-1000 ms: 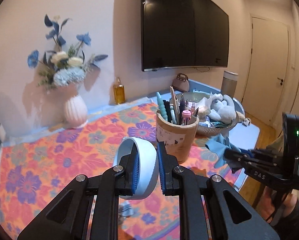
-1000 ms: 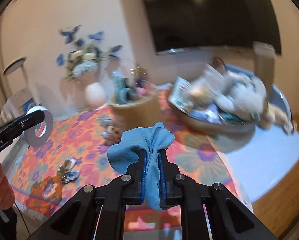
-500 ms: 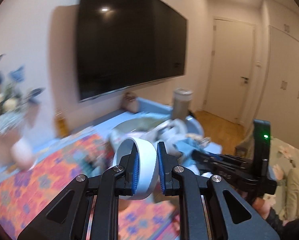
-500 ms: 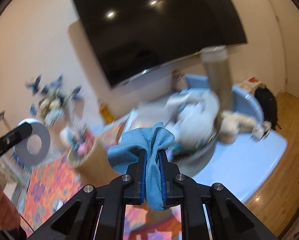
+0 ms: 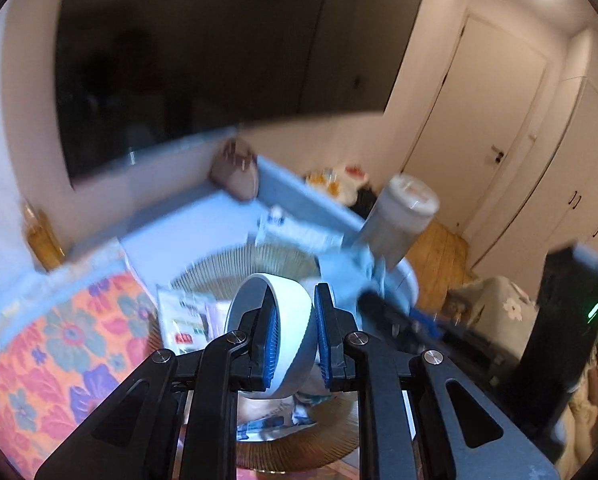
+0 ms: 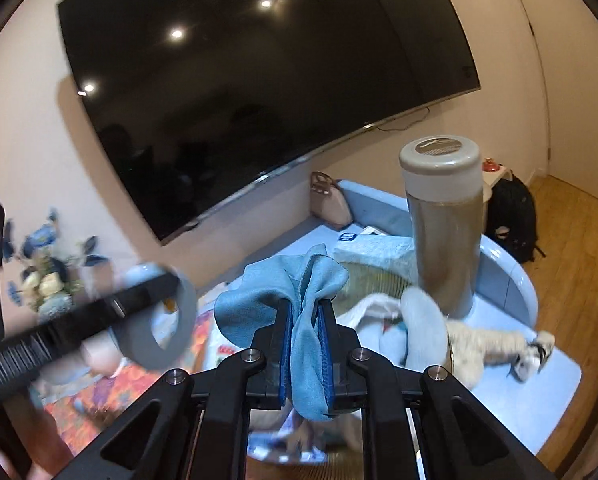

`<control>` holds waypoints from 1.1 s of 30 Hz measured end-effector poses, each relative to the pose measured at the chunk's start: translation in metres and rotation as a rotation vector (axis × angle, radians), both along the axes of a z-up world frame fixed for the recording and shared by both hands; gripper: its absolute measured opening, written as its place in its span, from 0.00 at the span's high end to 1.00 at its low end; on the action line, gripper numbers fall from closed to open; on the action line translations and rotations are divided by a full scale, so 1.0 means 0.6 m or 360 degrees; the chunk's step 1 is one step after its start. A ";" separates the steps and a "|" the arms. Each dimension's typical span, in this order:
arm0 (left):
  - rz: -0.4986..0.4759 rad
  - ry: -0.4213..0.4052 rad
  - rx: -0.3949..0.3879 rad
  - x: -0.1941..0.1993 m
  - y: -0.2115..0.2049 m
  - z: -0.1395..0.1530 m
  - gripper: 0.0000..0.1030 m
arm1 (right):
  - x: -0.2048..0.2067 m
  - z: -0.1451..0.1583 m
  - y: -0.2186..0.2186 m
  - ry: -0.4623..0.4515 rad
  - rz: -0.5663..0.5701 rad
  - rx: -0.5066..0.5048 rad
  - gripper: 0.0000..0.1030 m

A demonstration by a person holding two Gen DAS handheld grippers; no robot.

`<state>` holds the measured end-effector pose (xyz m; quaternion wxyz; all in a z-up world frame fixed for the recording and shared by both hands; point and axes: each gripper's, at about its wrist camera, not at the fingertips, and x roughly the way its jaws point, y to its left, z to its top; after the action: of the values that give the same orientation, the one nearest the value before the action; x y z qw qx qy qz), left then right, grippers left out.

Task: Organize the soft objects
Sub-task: 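Carry the tape roll and blue cloth to the glass bowl and release both, then return both tools to the bed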

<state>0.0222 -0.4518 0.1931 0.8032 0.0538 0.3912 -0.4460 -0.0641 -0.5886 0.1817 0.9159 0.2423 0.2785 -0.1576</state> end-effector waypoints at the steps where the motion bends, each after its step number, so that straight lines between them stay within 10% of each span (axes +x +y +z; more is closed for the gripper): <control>1: -0.0007 0.0075 0.0046 0.010 -0.009 -0.018 0.78 | 0.014 -0.004 -0.006 0.0029 0.0012 0.0005 0.80; 7: 0.0042 0.0453 0.0162 0.046 -0.012 -0.059 0.71 | 0.027 -0.050 -0.046 0.0204 0.0109 0.0177 0.45; 11: 0.0010 0.0321 0.0136 0.016 -0.001 -0.022 0.69 | -0.024 -0.035 -0.056 0.0106 0.0066 0.0212 0.37; 15: -0.0017 0.0282 0.0021 -0.009 0.020 0.010 0.32 | -0.076 -0.006 -0.051 0.0023 0.0036 0.0217 0.26; 22: -0.0074 0.0358 -0.0193 -0.066 0.097 0.056 0.27 | -0.153 0.038 0.001 -0.0088 0.0111 0.0174 0.23; 28: 0.0143 -0.0253 -0.0156 -0.160 0.241 0.147 0.26 | -0.217 0.070 0.082 -0.0249 0.0211 0.0052 0.01; 33: 0.0415 -0.0711 -0.0175 -0.226 0.401 0.224 0.01 | -0.211 0.063 0.179 -0.0268 0.0432 0.0027 0.00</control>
<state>-0.1134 -0.2110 0.3272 0.9222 0.0564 0.1829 -0.3362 -0.1908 -0.4811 0.2197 0.9468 0.2226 0.2324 -0.0090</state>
